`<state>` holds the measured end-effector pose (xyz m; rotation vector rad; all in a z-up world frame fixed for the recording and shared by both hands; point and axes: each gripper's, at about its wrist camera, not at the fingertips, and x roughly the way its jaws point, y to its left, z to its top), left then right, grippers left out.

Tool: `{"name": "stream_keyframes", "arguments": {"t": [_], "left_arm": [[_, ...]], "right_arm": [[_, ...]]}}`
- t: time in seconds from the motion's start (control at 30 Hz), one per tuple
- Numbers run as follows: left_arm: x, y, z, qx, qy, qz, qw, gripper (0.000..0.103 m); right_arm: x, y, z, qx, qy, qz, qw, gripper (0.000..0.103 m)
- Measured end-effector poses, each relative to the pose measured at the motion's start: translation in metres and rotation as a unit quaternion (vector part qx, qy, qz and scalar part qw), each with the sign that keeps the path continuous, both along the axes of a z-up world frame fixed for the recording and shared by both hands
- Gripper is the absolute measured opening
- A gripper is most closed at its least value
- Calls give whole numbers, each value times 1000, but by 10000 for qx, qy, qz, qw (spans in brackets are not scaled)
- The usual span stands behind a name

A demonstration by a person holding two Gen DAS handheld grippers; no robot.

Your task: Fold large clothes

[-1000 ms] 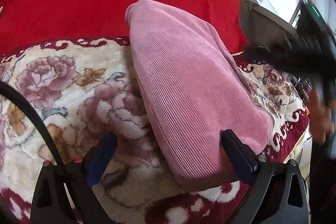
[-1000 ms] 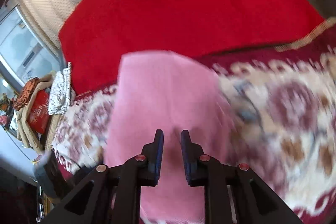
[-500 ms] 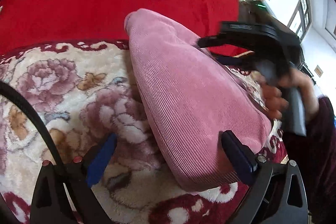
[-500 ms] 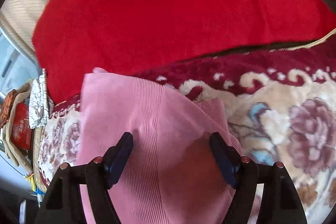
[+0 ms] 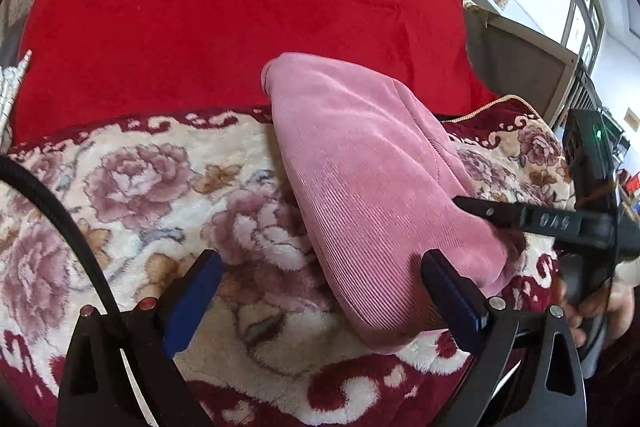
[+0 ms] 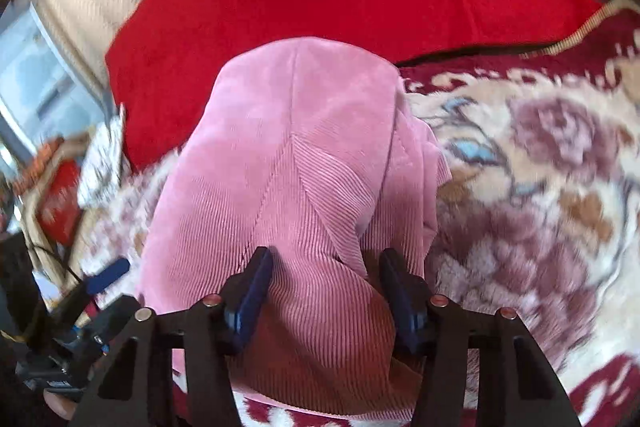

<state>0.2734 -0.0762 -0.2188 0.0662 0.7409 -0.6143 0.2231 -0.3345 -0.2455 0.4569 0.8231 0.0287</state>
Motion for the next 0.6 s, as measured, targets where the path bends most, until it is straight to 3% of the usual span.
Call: {"name": "stream_keyframes", "arguments": {"t": [0.1, 0.37, 0.5, 0.6], "left_arm": [[-2, 3, 3, 60, -106, 38, 9999, 100], [0, 10, 15, 29, -333, 185, 9993, 100], [-2, 23, 32, -368, -671, 364, 9964, 100], [7, 29, 32, -550, -645, 650, 9943, 100]], "right_arm": [[-1, -3, 13, 38, -45, -61, 10000, 59], [-23, -6, 37, -86, -840, -356, 9958, 59], [-33, -8, 52, -103, -1344, -402, 9901, 61], [-37, -4, 59, -56, -1612, -255, 9866, 61]]}}
